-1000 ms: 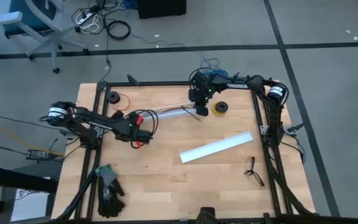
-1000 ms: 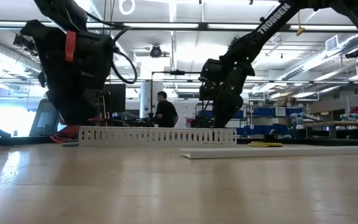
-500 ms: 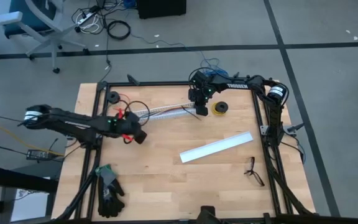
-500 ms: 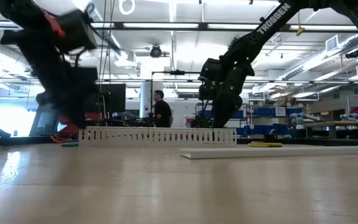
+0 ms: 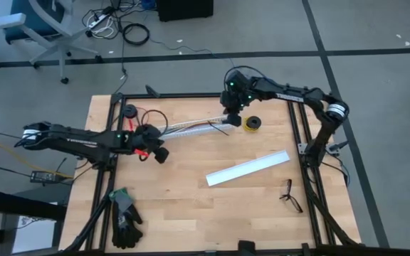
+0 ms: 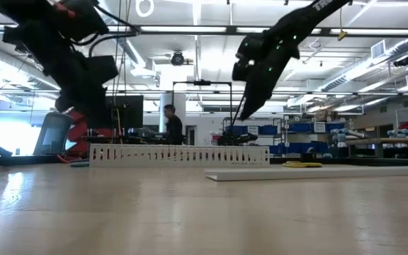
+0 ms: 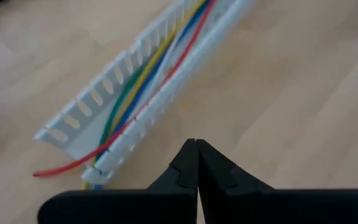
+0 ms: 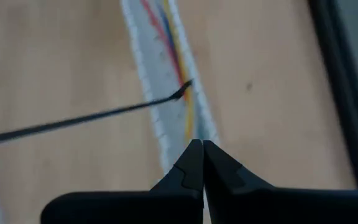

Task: Ziptie cables
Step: Close the white cable duct

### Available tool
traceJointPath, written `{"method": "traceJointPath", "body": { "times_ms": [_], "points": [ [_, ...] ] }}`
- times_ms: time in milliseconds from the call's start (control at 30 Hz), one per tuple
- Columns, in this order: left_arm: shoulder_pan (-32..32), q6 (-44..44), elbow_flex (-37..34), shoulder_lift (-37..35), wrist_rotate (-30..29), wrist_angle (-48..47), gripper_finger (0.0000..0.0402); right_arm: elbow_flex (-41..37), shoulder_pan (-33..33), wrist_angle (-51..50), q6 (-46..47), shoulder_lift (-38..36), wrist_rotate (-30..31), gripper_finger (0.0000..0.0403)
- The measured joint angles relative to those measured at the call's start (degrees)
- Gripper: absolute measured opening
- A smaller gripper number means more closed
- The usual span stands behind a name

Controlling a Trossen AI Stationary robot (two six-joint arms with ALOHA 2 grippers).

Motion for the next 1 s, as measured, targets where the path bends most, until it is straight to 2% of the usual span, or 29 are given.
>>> {"method": "traceJointPath", "body": {
  "times_ms": [133, 267, 367, 467, 633, 767, 867, 1000],
  "points": [
    [-0.10, 3.87, 0.05, 6.01, 3.21, 9.17, 0.0005, 0.00, 2.17, -7.16, 2.85, -3.54, 0.55, 0.0000],
    [-0.10, 8.57, 0.12, 11.70, 9.31, 22.34, 0.0005, -0.17, 6.37, -14.64, 7.46, -5.68, 5.65, 0.0000],
    [-0.14, 9.72, 0.14, 15.43, 12.41, 29.44, 0.0005, -3.36, 10.77, -17.62, 10.18, -7.84, 8.78, 0.0000],
    [-0.16, 9.77, 0.19, 18.00, 13.72, 31.36, 0.0005, -9.32, 15.24, -16.50, 15.04, -11.35, 9.59, 0.0000],
    [-0.35, 11.90, 0.28, 20.49, 14.35, 31.80, 0.0005, -22.80, 23.92, -7.13, 25.26, -19.75, 10.49, 0.0000],
    [-0.38, 14.02, 0.18, 21.79, 14.26, 34.89, 0.0009, -33.03, 29.54, 4.82, 34.49, -26.15, 10.74, 0.0000],
    [-0.38, 14.35, 0.22, 22.85, 14.07, 38.40, 0.0018, -38.37, 32.54, 13.75, 39.30, -28.25, 10.76, 0.0000],
    [-0.62, 14.14, 0.59, 25.28, 15.35, 43.21, 0.0039, -41.11, 35.27, 18.71, 43.64, -28.14, 10.74, 0.0000]
  ]
}}
